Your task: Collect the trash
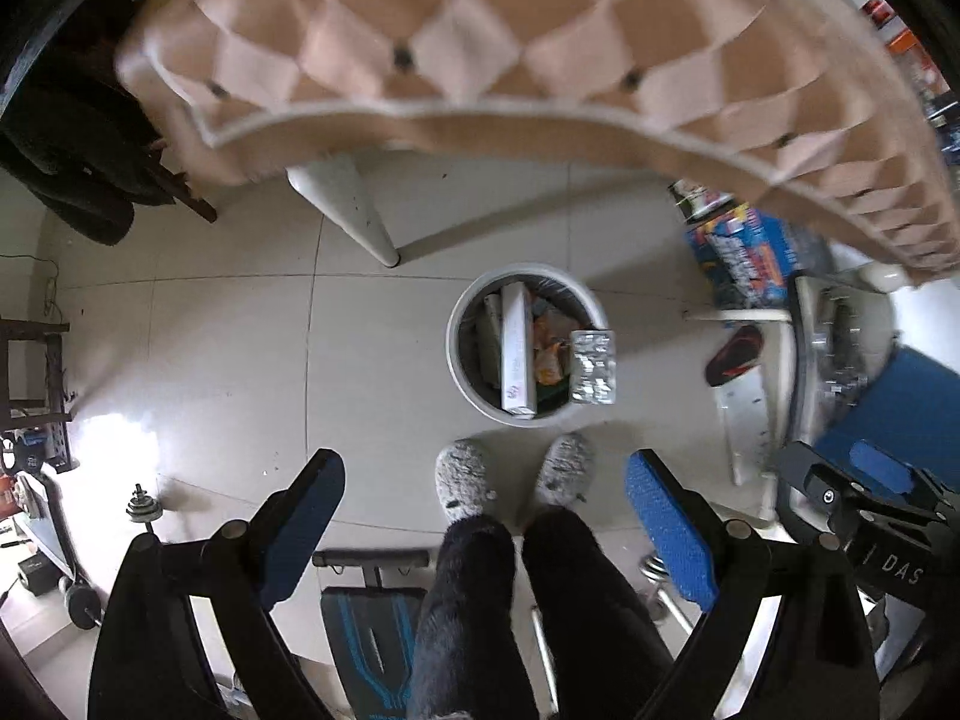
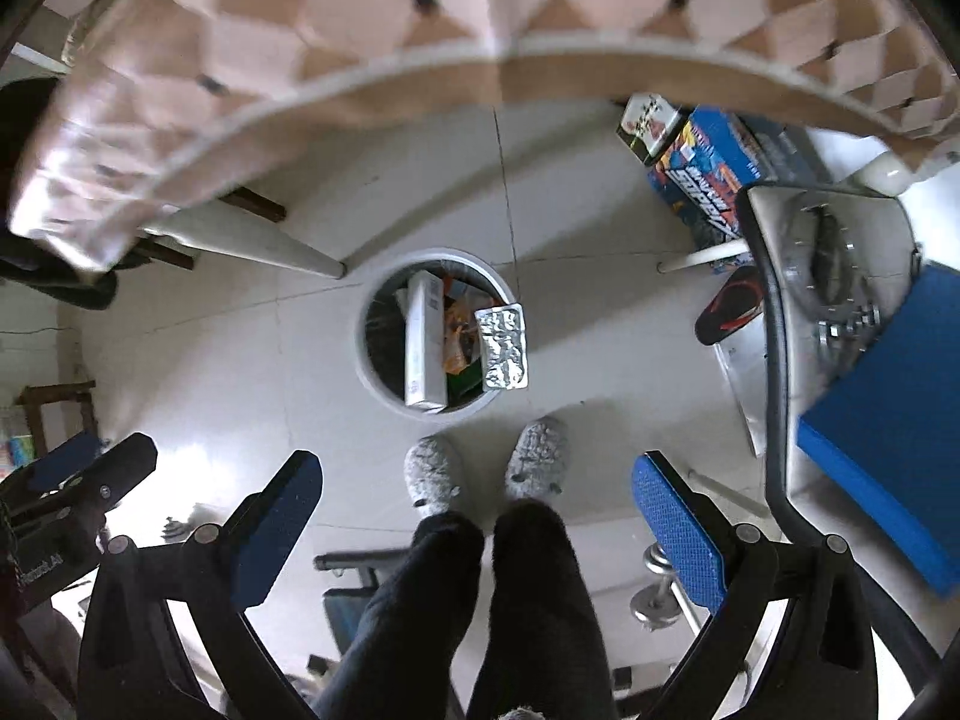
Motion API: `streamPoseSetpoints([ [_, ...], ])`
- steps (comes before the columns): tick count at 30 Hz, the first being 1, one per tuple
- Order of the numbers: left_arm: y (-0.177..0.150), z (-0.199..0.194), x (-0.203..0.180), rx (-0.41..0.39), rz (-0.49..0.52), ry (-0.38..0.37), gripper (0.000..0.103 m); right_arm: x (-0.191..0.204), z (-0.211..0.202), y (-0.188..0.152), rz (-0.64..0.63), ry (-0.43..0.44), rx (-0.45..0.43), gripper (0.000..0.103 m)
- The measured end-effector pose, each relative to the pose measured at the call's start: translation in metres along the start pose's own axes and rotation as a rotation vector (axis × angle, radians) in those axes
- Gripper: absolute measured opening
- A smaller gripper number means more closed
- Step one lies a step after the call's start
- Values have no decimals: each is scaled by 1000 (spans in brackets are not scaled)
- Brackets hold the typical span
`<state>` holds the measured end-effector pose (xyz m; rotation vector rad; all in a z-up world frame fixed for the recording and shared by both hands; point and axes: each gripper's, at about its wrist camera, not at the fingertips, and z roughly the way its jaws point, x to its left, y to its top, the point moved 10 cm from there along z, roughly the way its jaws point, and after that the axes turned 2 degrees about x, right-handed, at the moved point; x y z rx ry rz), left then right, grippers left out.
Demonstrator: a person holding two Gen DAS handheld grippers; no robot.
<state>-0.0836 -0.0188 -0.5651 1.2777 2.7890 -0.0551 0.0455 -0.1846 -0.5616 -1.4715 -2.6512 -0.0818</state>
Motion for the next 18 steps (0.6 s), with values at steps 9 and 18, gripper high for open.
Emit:
streamPoseSetpoints([
  [9,-7,-125,-18,-53,-1,-117,96,22,-145,-17,-42,103,-35,103],
  [18,-14,-225,-33,-127,19,-233,96,39,-258,-30,-81,202,-86,103],
])
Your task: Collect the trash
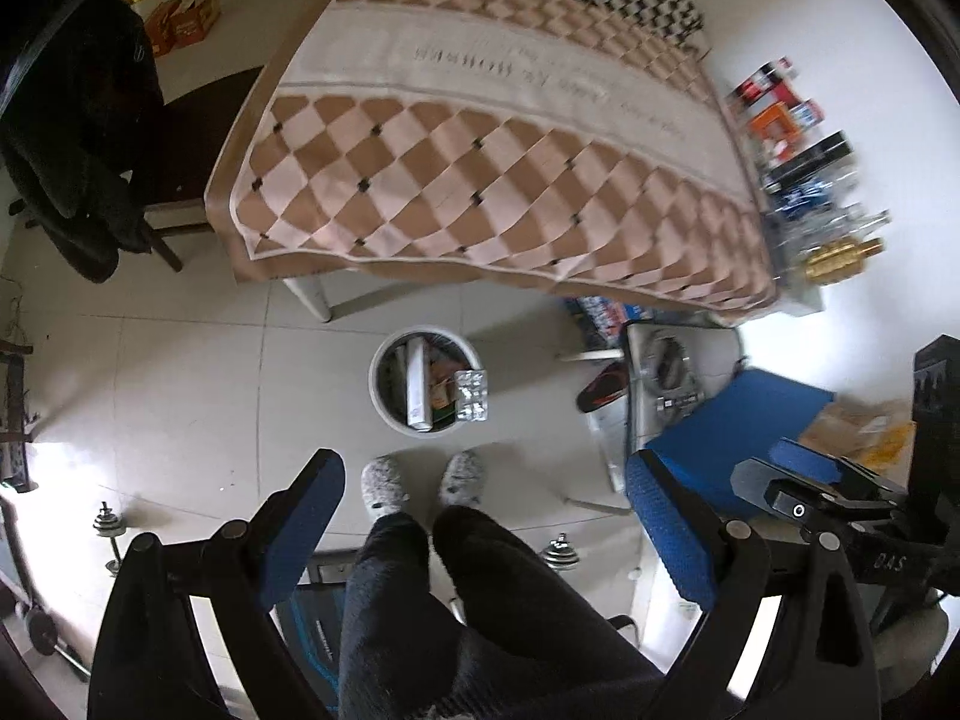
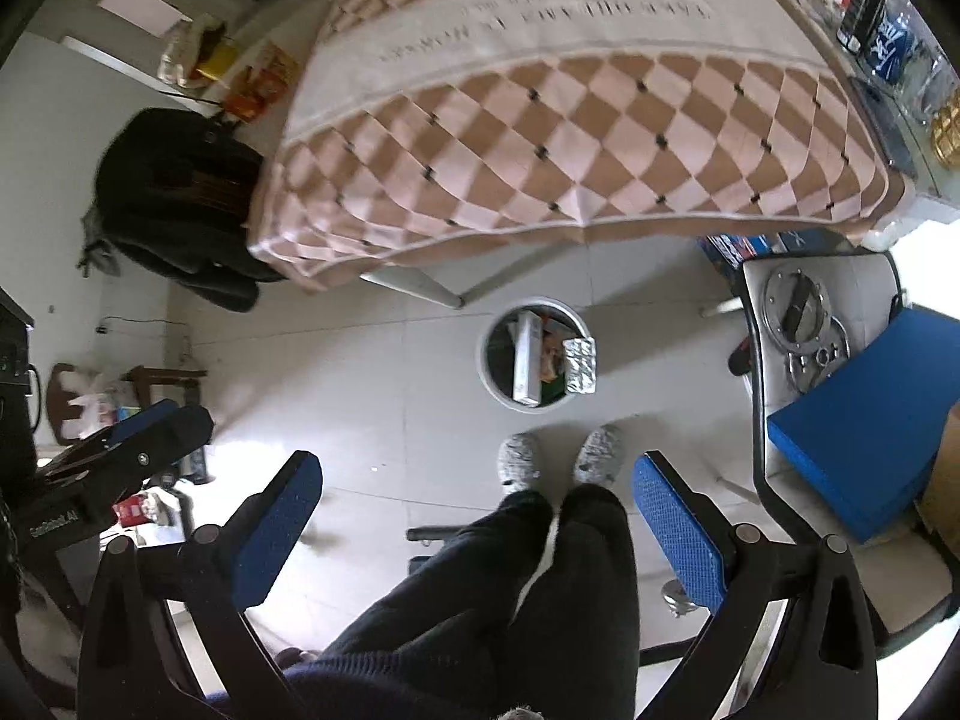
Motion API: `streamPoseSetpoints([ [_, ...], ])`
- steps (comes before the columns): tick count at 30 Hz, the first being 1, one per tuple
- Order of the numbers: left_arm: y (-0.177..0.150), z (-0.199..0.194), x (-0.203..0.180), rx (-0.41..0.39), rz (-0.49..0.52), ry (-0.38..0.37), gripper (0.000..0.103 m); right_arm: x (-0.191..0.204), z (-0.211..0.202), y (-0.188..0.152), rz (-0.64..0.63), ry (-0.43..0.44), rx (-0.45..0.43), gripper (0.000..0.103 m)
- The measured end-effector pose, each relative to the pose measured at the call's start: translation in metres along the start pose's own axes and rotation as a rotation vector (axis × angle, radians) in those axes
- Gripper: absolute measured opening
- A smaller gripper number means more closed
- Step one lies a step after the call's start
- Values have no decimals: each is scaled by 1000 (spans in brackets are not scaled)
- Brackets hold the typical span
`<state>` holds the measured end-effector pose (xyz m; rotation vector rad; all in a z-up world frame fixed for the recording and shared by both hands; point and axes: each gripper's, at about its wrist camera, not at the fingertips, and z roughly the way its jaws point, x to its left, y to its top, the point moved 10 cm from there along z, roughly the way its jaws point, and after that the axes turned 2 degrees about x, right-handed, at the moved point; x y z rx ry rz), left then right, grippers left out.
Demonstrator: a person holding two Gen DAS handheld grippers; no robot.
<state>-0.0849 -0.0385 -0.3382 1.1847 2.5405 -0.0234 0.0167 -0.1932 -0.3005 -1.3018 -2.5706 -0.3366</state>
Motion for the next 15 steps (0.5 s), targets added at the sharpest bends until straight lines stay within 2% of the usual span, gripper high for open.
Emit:
streamPoseSetpoints([
  [7,-10,-37,-17,-10,-1,-80,96,17,-49,-6,-28,44,-21,103],
  [15,-18,-59,-32,-30,25,-111,96,23,-68,-15,-47,69,-3,103],
])
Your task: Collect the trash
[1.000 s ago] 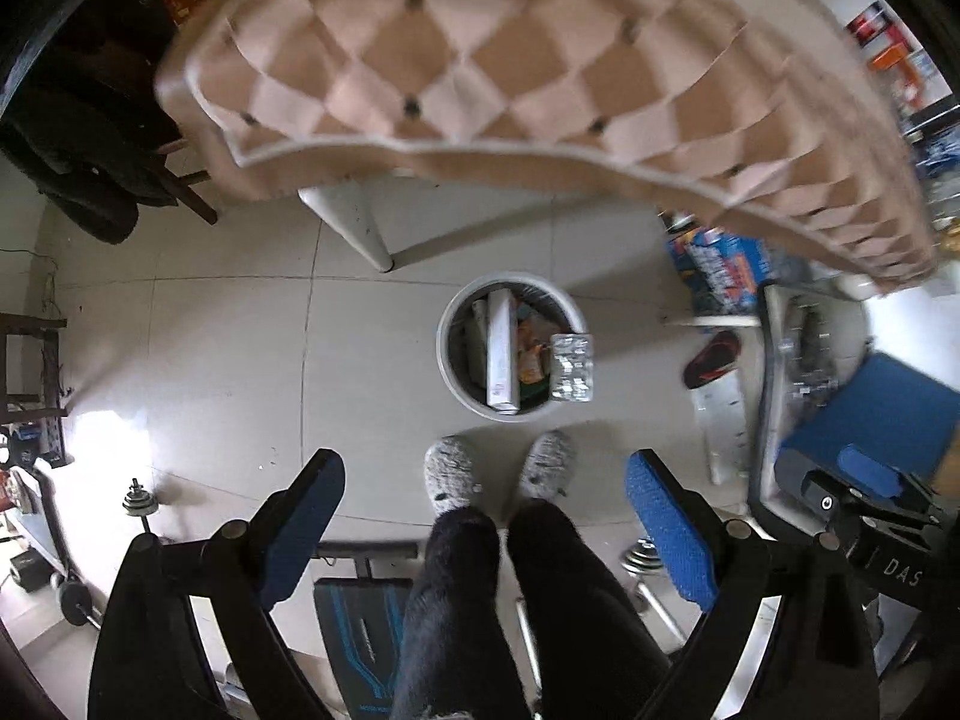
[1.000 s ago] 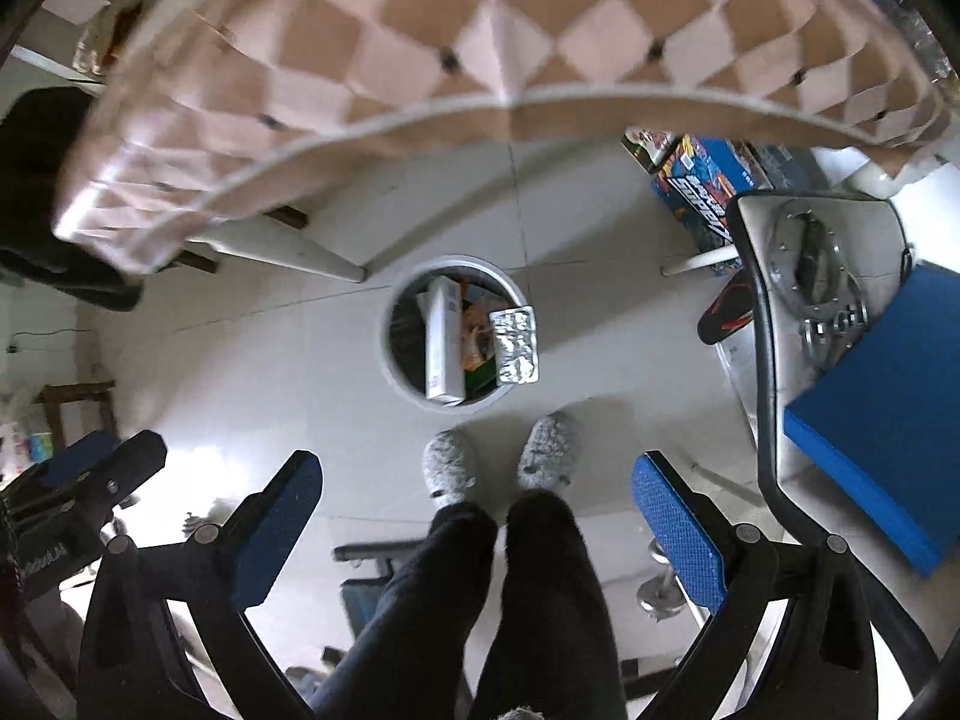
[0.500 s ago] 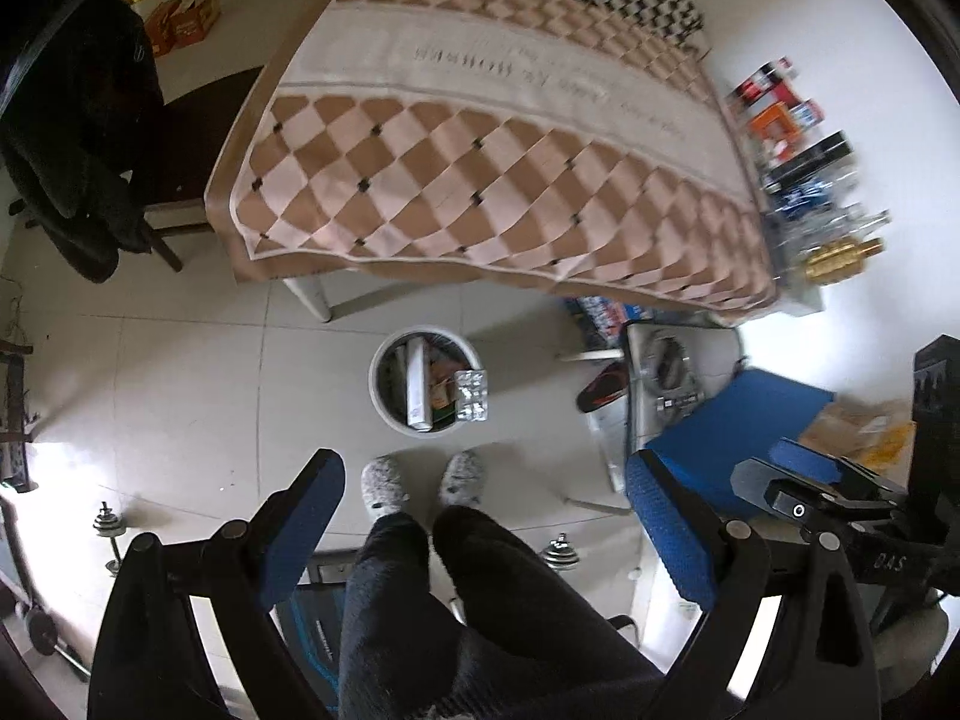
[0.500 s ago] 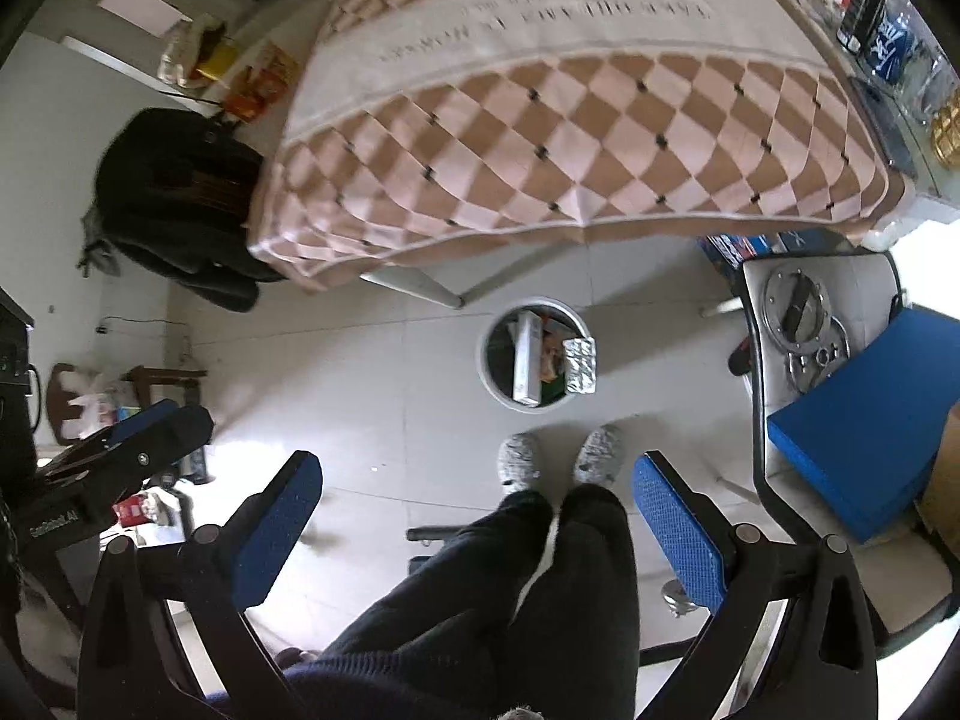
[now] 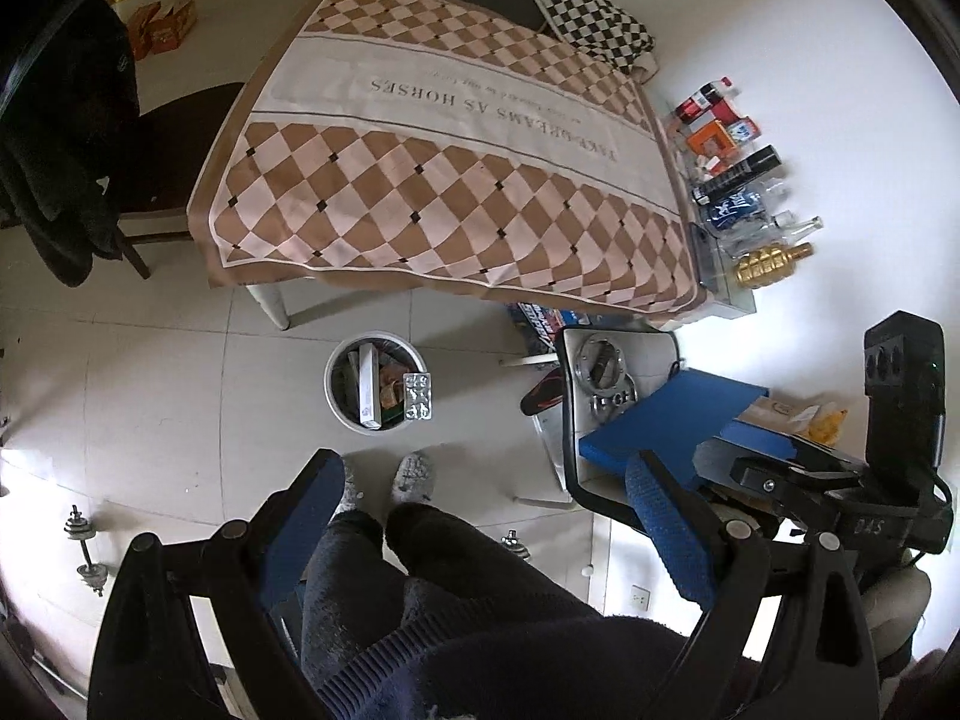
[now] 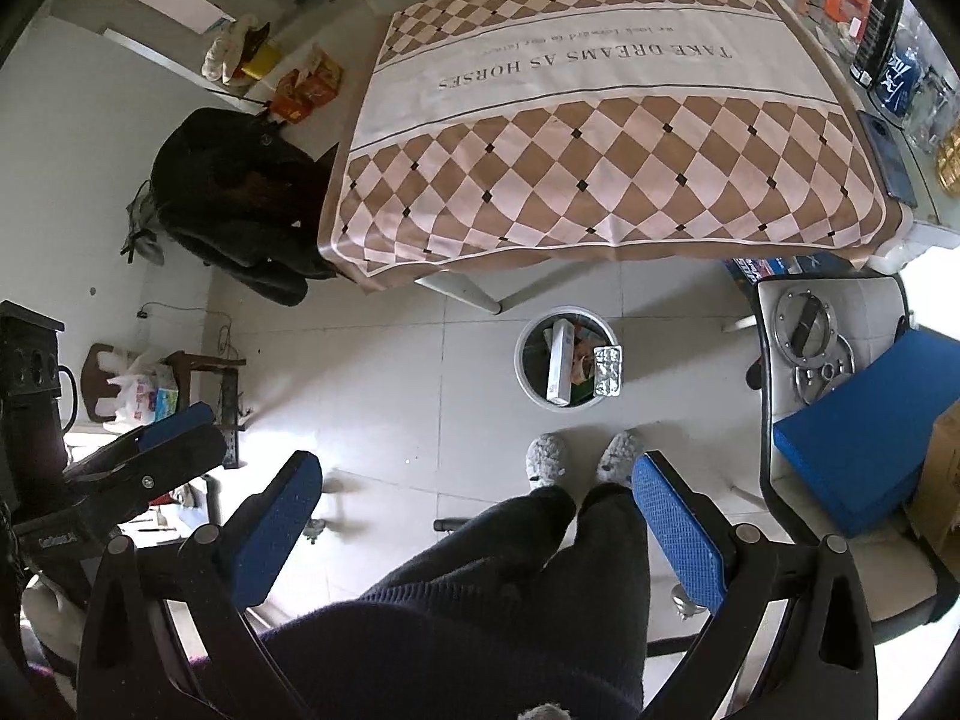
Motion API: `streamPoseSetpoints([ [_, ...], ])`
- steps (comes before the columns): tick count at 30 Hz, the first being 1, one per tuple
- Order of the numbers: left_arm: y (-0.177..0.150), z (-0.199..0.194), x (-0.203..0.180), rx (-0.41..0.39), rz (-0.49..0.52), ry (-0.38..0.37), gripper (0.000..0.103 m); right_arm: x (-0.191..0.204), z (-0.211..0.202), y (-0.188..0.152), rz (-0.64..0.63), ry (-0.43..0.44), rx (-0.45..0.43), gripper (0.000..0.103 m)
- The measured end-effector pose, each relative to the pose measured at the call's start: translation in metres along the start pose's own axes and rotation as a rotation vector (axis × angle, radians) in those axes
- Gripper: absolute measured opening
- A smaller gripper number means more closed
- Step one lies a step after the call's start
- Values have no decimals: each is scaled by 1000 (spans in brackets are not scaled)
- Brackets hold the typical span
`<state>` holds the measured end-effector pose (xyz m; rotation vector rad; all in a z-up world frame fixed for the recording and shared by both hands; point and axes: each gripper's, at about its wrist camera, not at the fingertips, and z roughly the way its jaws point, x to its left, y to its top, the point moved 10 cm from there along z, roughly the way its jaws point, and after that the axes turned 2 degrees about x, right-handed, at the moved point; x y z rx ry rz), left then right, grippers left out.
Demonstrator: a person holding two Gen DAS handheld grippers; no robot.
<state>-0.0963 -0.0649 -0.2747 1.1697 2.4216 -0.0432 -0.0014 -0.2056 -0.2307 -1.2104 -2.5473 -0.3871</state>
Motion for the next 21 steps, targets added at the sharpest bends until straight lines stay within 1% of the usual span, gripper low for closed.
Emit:
streamPoseSetpoints([
  [3,0,-3,-3,-9,-1,-9,96,1,-6,-1,0,19,6,103],
  [5,0,-4,-5,-12,4,-11,102,3,-8,-2,-8,28,12,103],
  [6,0,-6,-5,-18,8,-11,103,3,-9,-2,-11,31,14,103],
  [13,2,-10,-8,-20,21,-15,103,8,-17,-2,-29,51,23,103],
  [21,6,-14,-12,-22,39,-27,103,9,-21,0,-31,51,20,103],
])
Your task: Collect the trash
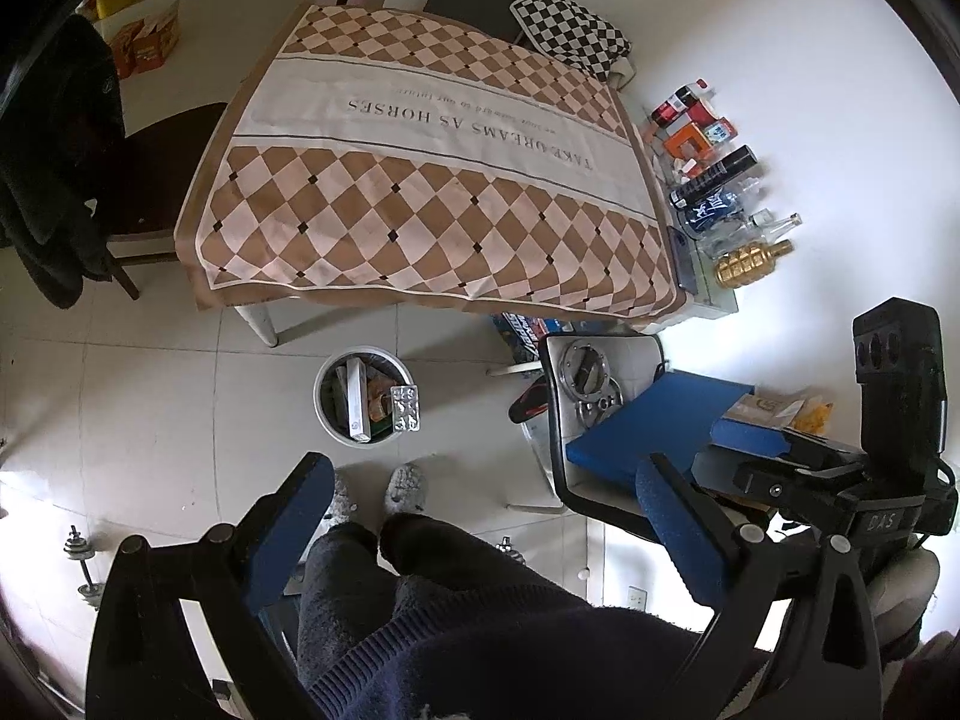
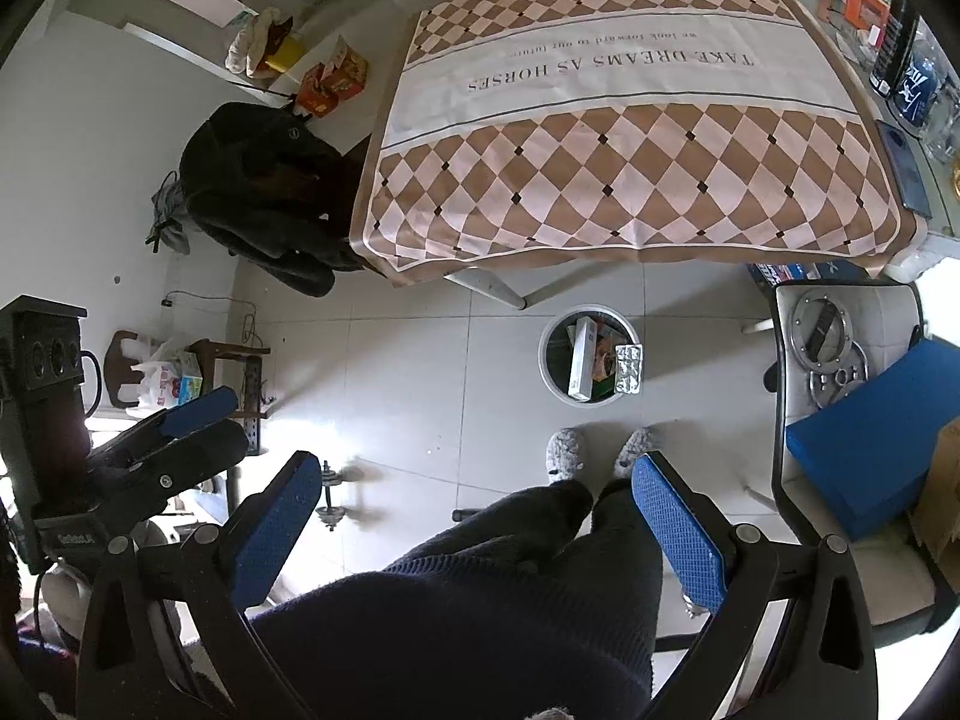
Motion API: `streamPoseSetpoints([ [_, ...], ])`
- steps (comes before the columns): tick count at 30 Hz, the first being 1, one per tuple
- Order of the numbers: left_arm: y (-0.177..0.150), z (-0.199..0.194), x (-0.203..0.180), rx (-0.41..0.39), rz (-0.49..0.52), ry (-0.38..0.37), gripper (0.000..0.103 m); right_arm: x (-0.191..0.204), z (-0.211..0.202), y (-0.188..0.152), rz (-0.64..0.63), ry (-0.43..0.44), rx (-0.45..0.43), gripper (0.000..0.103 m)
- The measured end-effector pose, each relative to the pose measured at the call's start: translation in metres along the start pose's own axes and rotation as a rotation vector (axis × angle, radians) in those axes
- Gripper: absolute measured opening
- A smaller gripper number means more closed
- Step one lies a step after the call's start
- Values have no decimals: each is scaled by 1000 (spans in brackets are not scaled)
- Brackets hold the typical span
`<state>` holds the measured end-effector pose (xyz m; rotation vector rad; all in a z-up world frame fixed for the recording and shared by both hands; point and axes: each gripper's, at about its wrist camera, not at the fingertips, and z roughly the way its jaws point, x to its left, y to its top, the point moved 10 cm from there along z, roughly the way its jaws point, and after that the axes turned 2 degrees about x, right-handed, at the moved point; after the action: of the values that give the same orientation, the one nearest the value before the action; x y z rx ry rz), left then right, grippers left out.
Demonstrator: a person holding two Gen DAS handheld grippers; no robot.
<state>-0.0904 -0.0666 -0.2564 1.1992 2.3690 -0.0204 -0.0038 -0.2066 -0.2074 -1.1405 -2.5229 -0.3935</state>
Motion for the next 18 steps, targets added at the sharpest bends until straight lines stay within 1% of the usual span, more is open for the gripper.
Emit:
streamPoseSetpoints([
  [8,3,-4,-5,-6,0,-16,103,-2,-3,0,-3,-2,0,103],
  [18,5,-7,-6,-8,0,-16,103,2,-6,3,-4,0,-8,103],
])
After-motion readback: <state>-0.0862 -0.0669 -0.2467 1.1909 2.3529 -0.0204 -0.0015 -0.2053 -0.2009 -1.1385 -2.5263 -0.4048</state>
